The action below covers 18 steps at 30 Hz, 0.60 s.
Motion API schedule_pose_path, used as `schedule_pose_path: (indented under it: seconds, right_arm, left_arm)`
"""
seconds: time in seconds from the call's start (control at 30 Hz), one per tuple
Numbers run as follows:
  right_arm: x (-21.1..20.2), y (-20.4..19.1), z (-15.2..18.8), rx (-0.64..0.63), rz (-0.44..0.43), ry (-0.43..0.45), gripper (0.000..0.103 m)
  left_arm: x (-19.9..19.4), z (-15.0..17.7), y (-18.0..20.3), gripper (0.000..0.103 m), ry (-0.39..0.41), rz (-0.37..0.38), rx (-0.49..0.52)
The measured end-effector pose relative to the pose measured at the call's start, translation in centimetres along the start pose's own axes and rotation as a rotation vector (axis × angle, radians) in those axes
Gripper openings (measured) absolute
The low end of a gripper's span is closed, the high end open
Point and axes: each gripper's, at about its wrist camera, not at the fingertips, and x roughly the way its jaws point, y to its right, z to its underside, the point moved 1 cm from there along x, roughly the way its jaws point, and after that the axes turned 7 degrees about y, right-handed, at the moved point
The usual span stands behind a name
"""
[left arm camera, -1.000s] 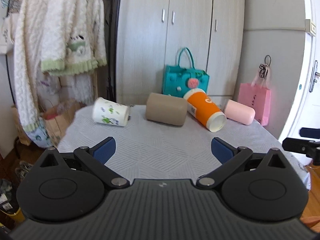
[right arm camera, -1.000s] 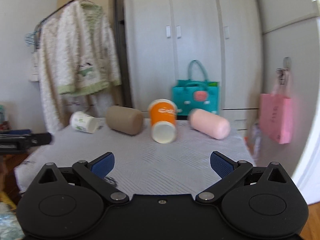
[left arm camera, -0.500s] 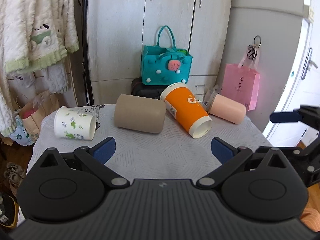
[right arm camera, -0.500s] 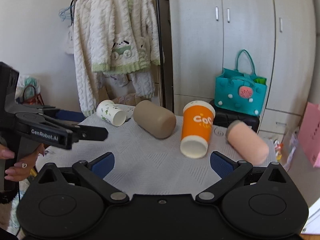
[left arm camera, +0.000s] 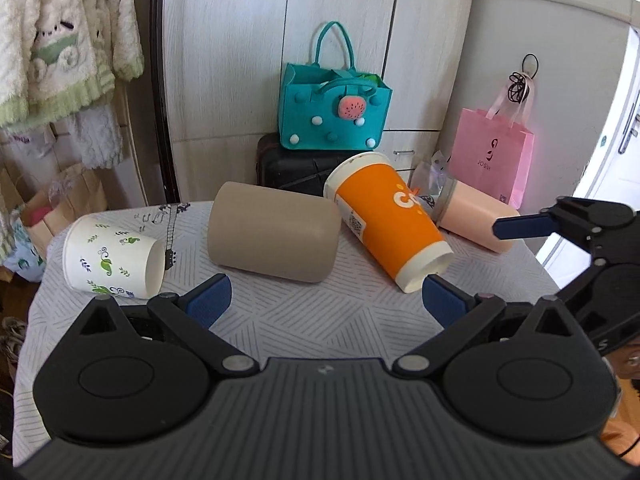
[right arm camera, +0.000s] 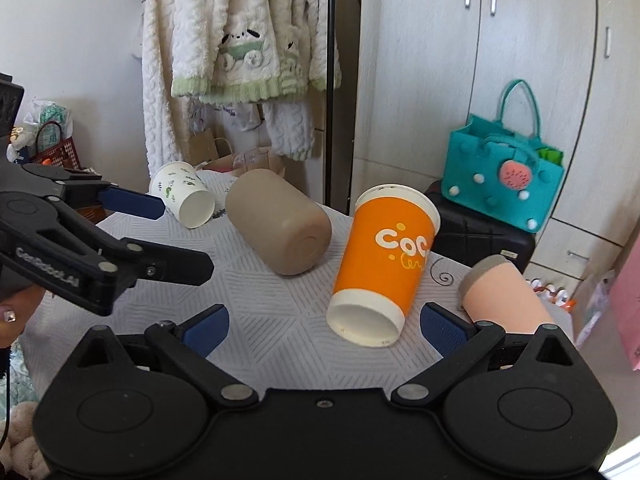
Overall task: Flip cup upright
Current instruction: 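Move the right tool toward the tipped orange COCO cup's base, then close the right gripper around the orange cup near its base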
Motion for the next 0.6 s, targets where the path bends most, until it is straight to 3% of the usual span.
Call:
schedule_pose_path:
  seconds: [0.27, 0.47, 0.6]
  right_arm:
    - [4.0, 1.7, -0.7, 0.023, 0.02, -0.055, 0.103]
    - [6.3, 2.3, -1.0, 0.017, 0.042, -0.091, 0.102]
    - [7.8, 2.3, -1.0, -0.054, 0.085, -0.117, 0.102]
  left_arm:
    - [1.2, -0.6, -0.5, 0.103, 0.019, 0.074, -0.013]
    - [1.1, -0.5, -0.6, 0.103, 0.069, 0.074, -0.016]
    - [0.7, -0.2, -0.9, 0.103, 0.083, 0.068, -0.021]
